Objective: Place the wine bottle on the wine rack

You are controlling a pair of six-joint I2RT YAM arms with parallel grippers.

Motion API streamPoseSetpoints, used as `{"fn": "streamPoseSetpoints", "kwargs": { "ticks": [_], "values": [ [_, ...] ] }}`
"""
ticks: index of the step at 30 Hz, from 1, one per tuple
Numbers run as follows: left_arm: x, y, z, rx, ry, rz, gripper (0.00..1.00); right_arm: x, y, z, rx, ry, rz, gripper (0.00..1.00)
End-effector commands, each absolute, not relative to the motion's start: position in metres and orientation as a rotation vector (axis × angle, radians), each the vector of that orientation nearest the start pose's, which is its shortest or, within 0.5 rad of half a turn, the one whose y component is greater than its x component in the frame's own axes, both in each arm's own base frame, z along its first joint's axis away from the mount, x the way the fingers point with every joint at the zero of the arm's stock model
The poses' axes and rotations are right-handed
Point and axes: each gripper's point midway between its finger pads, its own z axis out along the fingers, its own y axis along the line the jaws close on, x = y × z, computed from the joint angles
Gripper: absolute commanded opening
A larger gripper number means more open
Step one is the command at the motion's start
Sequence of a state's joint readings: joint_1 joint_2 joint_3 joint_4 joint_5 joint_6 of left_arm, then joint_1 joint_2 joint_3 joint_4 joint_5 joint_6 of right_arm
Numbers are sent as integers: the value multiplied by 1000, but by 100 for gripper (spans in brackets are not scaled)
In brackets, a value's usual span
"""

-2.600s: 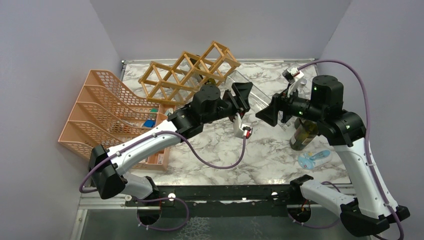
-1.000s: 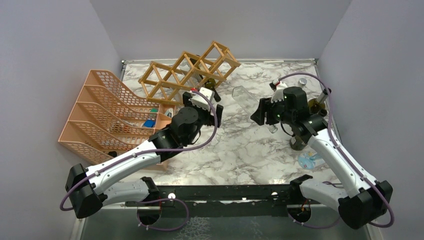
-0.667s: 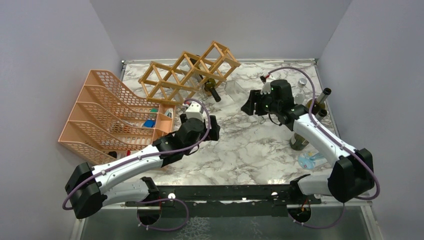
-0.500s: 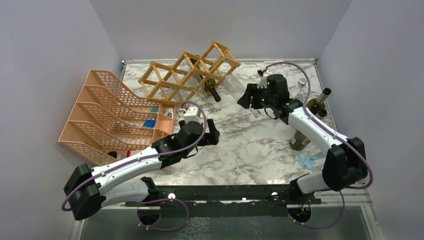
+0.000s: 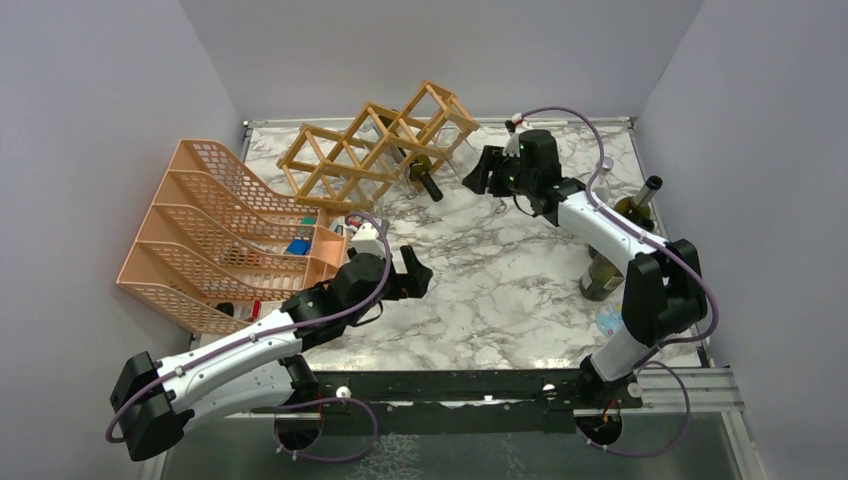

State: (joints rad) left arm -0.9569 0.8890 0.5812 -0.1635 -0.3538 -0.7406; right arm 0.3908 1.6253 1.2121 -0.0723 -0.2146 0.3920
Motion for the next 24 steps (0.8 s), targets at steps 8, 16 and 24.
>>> {"fn": "streamPoseSetpoints", "kwargs": {
  "ticks": [8, 16, 24],
  "values": [
    [209, -236, 170, 25, 2056, -714, 99, 466, 251, 231, -104, 1946, 761, 1],
    [218, -240, 190, 71, 2006, -686, 99, 490, 272, 232, -76, 1933, 857, 1],
    [225, -247, 198, 96, 2002, -667, 99, 527, 293, 227, -103, 1913, 889, 1]
  ]
}}
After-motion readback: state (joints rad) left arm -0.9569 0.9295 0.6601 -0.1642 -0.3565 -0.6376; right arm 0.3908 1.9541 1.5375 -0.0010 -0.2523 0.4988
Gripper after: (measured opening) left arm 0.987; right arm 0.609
